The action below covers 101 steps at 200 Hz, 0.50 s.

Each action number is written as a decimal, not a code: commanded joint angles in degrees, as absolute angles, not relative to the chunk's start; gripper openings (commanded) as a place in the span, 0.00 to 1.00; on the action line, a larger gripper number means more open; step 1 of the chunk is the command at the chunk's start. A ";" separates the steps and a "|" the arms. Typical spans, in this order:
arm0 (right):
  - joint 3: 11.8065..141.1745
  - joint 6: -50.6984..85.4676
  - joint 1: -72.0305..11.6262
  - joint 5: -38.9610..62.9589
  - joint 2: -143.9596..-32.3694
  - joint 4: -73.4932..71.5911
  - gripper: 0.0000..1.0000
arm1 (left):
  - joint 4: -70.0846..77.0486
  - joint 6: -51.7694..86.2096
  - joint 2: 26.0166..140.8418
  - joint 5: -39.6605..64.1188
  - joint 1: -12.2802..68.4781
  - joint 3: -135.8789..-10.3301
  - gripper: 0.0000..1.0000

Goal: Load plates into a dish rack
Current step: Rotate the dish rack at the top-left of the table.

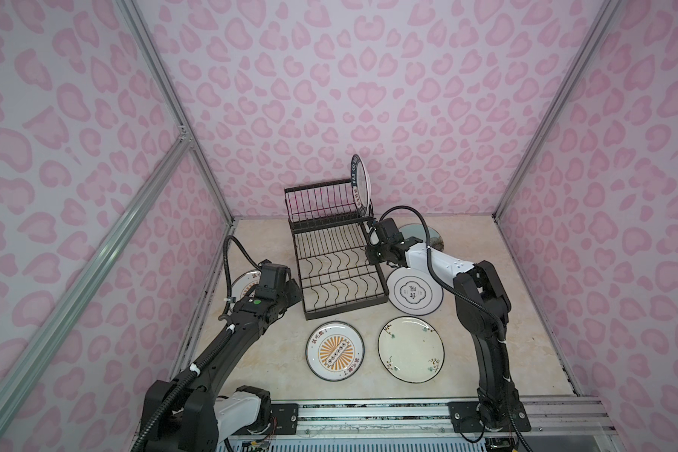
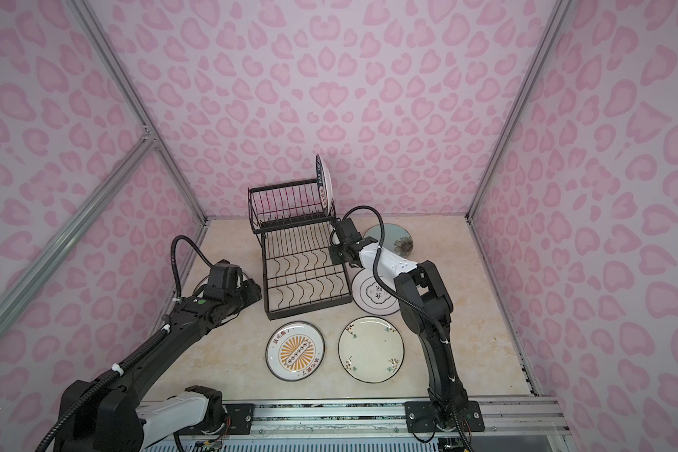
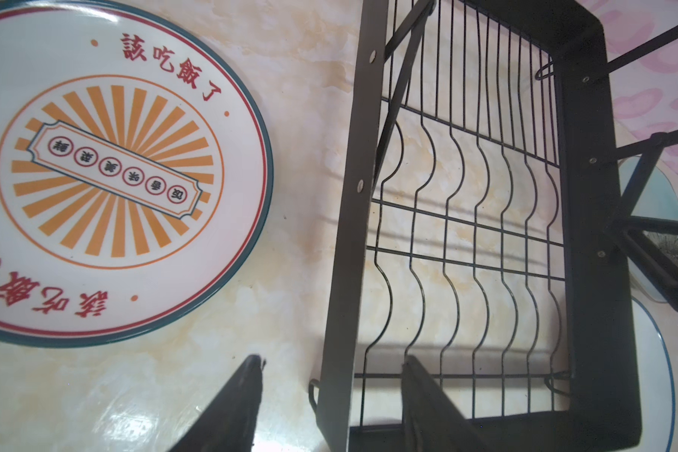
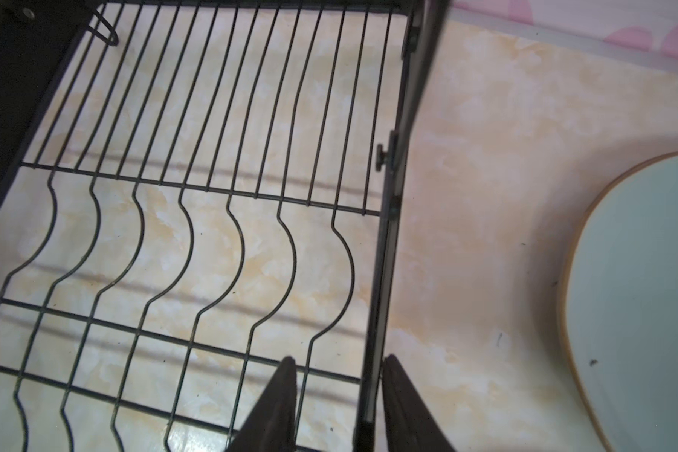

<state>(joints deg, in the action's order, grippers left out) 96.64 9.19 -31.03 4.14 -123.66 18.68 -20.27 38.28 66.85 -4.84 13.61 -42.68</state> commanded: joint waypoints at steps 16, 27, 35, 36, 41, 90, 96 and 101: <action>92.99 8.81 -32.23 -0.24 -122.24 21.95 0.35 | -21.37 37.88 66.80 -6.77 13.54 -42.62 0.58; 91.24 9.41 -32.42 -0.99 -121.16 21.17 0.35 | -20.81 37.88 67.05 -6.45 13.54 -42.12 0.58; 90.10 9.73 -32.43 -1.05 -120.45 20.48 0.35 | -20.41 37.80 67.49 -6.09 13.55 -41.93 0.57; 89.96 9.79 -32.43 -1.05 -120.39 20.48 0.35 | -20.36 37.80 67.54 -5.99 13.54 -41.88 0.58; 89.46 9.89 -32.50 -1.05 -120.04 20.28 0.35 | -20.10 37.71 67.94 -5.62 13.54 -41.83 0.57; 86.15 10.35 -32.67 -1.80 -116.93 20.79 0.34 | -17.71 36.81 72.63 -3.61 13.53 -42.40 0.55; 85.76 10.20 -32.64 -1.82 -116.62 20.99 0.33 | -17.47 36.38 73.26 -3.59 13.59 -42.66 0.55; 85.61 10.20 -32.61 -1.84 -116.40 21.16 0.32 | -17.29 36.10 73.73 -3.55 13.54 -42.99 0.55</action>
